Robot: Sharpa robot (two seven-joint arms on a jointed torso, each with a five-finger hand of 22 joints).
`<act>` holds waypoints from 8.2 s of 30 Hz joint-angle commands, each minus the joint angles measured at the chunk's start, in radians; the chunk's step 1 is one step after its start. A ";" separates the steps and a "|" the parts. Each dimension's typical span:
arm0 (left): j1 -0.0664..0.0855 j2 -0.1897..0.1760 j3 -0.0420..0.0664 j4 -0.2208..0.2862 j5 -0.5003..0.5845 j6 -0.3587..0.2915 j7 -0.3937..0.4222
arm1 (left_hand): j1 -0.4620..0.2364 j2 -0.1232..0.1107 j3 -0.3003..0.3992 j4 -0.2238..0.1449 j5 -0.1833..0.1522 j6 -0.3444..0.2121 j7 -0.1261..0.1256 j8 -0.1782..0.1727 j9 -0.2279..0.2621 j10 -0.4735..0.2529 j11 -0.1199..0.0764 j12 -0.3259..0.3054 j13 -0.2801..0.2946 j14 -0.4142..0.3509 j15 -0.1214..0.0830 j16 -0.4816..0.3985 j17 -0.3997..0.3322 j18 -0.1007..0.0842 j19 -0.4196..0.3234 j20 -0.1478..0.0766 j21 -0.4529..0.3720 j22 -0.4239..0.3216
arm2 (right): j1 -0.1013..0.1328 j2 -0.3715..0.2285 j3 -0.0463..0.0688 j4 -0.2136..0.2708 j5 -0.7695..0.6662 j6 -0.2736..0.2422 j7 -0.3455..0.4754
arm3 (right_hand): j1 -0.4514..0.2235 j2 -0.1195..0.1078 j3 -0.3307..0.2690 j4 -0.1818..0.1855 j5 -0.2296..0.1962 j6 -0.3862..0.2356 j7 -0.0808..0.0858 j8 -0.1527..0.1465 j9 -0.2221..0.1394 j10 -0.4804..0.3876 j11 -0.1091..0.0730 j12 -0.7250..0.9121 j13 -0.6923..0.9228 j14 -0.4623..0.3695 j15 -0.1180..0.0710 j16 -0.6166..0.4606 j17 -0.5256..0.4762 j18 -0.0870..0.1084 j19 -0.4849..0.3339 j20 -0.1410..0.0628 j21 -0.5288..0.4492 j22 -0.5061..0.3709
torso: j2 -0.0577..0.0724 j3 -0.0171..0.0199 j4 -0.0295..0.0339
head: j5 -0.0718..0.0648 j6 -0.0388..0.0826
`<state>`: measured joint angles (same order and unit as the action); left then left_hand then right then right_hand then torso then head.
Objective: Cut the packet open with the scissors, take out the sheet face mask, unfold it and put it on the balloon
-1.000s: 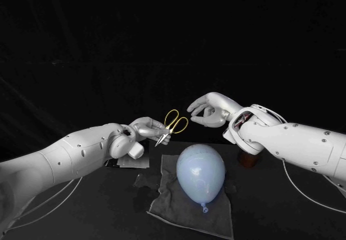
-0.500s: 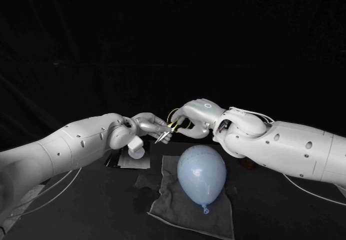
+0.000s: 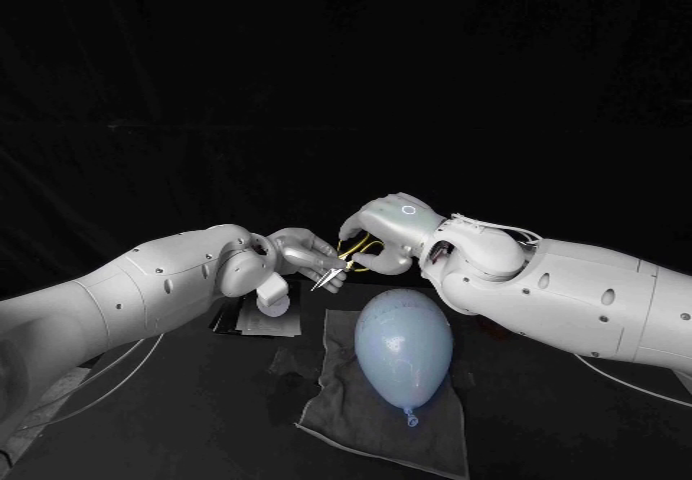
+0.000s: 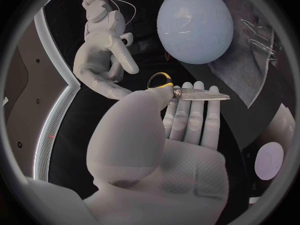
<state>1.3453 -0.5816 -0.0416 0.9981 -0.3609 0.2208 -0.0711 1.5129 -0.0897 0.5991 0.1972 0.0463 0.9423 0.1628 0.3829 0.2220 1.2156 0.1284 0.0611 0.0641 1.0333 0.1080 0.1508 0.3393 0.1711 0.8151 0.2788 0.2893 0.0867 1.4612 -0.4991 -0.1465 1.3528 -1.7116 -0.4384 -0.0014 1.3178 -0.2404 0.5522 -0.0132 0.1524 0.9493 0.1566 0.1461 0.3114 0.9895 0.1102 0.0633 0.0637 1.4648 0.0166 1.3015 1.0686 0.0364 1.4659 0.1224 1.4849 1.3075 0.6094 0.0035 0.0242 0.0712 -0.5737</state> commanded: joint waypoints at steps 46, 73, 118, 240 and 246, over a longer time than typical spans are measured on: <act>0.005 -0.034 0.007 0.116 0.035 0.042 -0.012 | -0.021 0.012 0.036 -0.022 0.004 -0.007 0.001 0.012 0.144 0.016 -0.009 0.002 0.000 0.003 -0.001 -0.009 0.008 0.007 -0.020 0.003 -0.006 -0.004 | -0.029 0.075 -0.014 -0.111 -0.095 0.277 -0.118 | 0.037 0.050 -0.033 0.004 -0.056 0.007 -0.003 -0.021 -0.008 0.047 -0.009 0.013 0.002 0.014 -0.011 0.024 -0.025 -0.003 0.023 -0.008 -0.011 0.160 | 0.000 -0.0006 -0.0005 | -0.012 -0.004; 0.043 -0.042 0.009 0.198 0.029 0.086 -0.023 | -0.032 0.018 0.047 -0.032 0.002 -0.009 -0.001 0.019 0.156 0.019 -0.009 0.003 0.001 0.006 -0.001 -0.009 0.014 0.001 -0.039 0.006 -0.011 -0.006 | -0.038 0.127 -0.023 -0.155 -0.169 0.346 -0.119 | -0.005 0.132 0.081 0.053 -0.102 0.053 -0.012 0.003 0.009 0.186 -0.024 0.014 0.003 0.009 -0.009 0.031 -0.044 -0.006 0.031 -0.007 -0.005 0.172 | 0.000 -0.0002 -0.0005 | -0.021 0.001; 0.046 -0.056 0.009 0.199 0.095 0.152 0.061 | -0.042 0.031 0.031 -0.041 0.001 -0.012 -0.013 0.032 0.174 0.023 -0.010 0.003 0.001 0.008 0.000 -0.009 0.022 0.011 -0.044 -0.003 -0.006 -0.004 | -0.038 0.108 -0.024 -0.132 -0.070 0.300 -0.111 | -0.016 0.192 0.048 0.055 -0.103 -0.002 -0.013 0.063 0.163 0.203 -0.039 0.131 0.098 0.016 -0.026 0.053 0.009 -0.014 0.049 -0.037 0.012 0.203 | -0.001 0.0000 -0.0003 | -0.022 0.006; -0.199 -0.382 -0.042 0.275 -0.690 -0.586 0.470 | 0.137 -0.134 -0.744 0.101 0.004 -0.177 0.047 -0.232 0.059 -0.404 0.062 -0.005 -0.006 -0.442 0.074 -0.100 -0.061 -0.015 -0.508 0.008 -0.230 -0.050 | -0.075 -0.455 -0.025 0.284 1.530 0.099 0.194 | -0.028 0.240 0.021 0.077 -0.103 0.043 -0.073 0.136 0.267 0.465 -0.112 0.730 0.809 0.018 -0.084 0.041 -0.010 -0.015 0.057 -0.080 0.013 0.217 | 0.001 0.0004 0.0010 | 0.210 -0.138; -0.207 -0.348 -0.054 0.231 -0.868 -0.611 0.405 | 0.117 -0.202 -0.806 0.104 0.007 -0.341 0.029 -0.278 0.008 -0.625 0.032 -0.015 -0.016 -0.689 0.042 -0.114 -0.163 0.003 -0.600 0.002 -0.258 -0.055 | -0.076 -0.458 -0.025 0.287 1.518 0.093 0.190 | -0.028 0.240 0.021 0.076 -0.103 0.043 -0.073 0.136 0.267 0.462 -0.112 0.714 0.795 0.018 -0.084 0.041 -0.011 -0.015 0.056 -0.080 0.012 0.216 | 0.002 0.0019 0.0013 | 0.222 -0.142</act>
<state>1.1379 -0.9331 -0.0964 1.2332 -1.0586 -0.3462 0.3696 1.6304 -0.2840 -0.2018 0.3019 0.0499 0.6146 0.1788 0.1083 0.2337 0.6119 0.1629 0.0513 0.0496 0.3618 0.1522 0.0413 0.1843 0.1549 0.2226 0.2807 0.0376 0.0322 1.3858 -0.9568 -0.1718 1.6372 -0.1725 -0.3432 0.1793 1.2857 -0.0094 0.5737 0.0623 0.0515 0.9912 0.0909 0.2785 0.5768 1.1997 0.0942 0.3726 0.8597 1.4653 -0.0587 1.3441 1.0583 0.0217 1.4660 0.0496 1.5004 1.3080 0.6105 0.0042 0.0258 0.2893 -0.7149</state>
